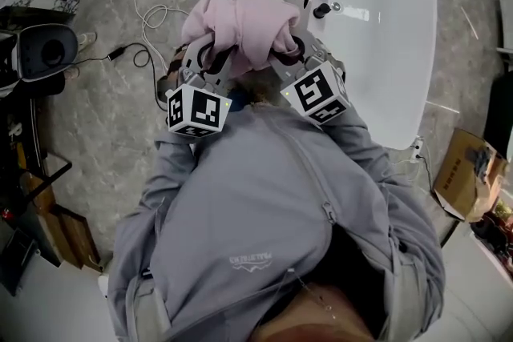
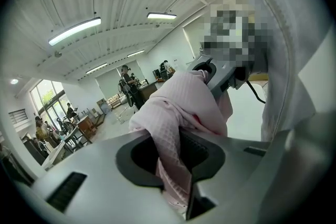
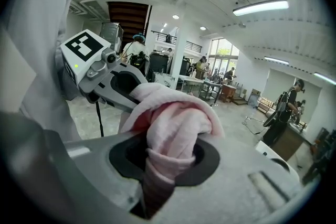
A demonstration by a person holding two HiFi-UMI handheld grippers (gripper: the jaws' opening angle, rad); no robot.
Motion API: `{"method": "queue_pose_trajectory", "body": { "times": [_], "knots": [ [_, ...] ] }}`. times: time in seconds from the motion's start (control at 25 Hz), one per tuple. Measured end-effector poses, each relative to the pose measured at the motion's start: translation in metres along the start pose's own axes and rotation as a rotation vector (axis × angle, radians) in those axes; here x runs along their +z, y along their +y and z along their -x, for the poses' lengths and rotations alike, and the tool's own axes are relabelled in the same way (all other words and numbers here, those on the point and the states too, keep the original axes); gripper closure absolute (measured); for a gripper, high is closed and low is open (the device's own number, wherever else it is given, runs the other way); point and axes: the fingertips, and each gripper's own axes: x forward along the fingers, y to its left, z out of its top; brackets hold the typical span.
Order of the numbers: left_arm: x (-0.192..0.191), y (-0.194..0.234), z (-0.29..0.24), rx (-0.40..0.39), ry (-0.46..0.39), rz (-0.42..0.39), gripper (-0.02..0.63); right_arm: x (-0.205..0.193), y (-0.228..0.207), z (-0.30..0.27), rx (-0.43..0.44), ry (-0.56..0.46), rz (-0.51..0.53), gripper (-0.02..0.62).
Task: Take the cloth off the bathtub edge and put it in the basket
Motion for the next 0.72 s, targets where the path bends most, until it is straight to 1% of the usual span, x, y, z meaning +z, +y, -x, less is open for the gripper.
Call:
{"method": "queue_pose_trajectory", "body": {
  "times": [0.2,0.4,0.72],
  "knots": [
    [-0.008,0.009,-0.014,-0.043,-0.005,-0.004,0.525,-0.003,-0.009,-0.014,-0.020,0.018,-0.032,0.503],
    [-0.022,0.018,-0.039,-0.073,0.011,-0.007,0.525,-0.016,-0.024,-0.036,-0.016,0.040,-0.055,0.503],
    [-0.060,0.018,-0.079,-0.152,0.071,0.011,0.525,-0.055,-0.033,-0.077,0.004,0.103,-0.072,0.503]
  ]
}}
